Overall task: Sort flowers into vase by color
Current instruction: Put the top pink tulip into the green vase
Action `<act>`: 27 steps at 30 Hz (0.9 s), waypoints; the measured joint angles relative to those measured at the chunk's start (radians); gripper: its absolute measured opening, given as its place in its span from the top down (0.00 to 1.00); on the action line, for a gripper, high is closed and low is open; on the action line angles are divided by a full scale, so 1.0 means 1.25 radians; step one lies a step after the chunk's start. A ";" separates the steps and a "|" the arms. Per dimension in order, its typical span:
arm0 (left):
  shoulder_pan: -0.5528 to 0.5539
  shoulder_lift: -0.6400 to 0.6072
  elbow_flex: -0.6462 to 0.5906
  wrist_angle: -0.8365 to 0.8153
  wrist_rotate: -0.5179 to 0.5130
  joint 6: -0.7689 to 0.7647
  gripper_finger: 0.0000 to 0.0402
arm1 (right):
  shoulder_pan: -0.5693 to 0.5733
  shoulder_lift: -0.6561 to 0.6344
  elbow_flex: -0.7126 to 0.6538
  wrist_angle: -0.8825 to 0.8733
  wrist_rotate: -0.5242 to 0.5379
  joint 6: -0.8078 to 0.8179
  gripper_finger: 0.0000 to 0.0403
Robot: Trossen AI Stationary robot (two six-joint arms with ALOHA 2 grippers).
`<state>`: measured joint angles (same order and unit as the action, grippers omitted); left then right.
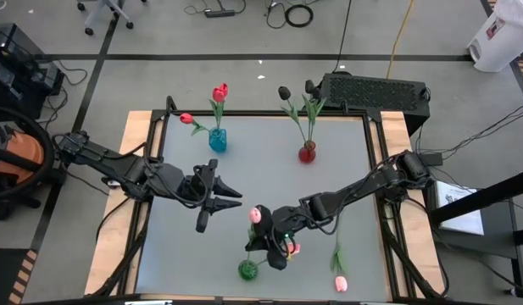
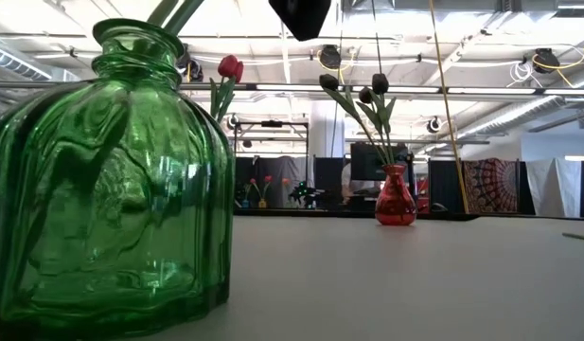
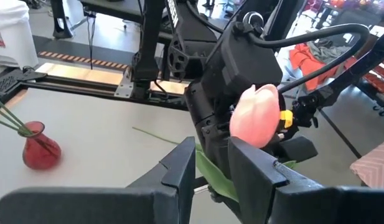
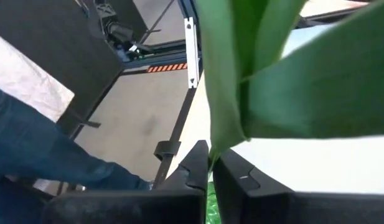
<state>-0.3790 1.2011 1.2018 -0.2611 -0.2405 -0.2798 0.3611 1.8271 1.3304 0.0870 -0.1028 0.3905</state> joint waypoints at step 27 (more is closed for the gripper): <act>0.073 0.096 0.000 0.103 0.091 -0.061 0.75 | 0.009 0.000 0.000 0.014 -0.009 0.033 0.98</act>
<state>-0.2874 1.3217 1.2022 -0.1320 -0.1274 -0.3565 0.3725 1.8271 1.3304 0.1051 -0.1135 0.4320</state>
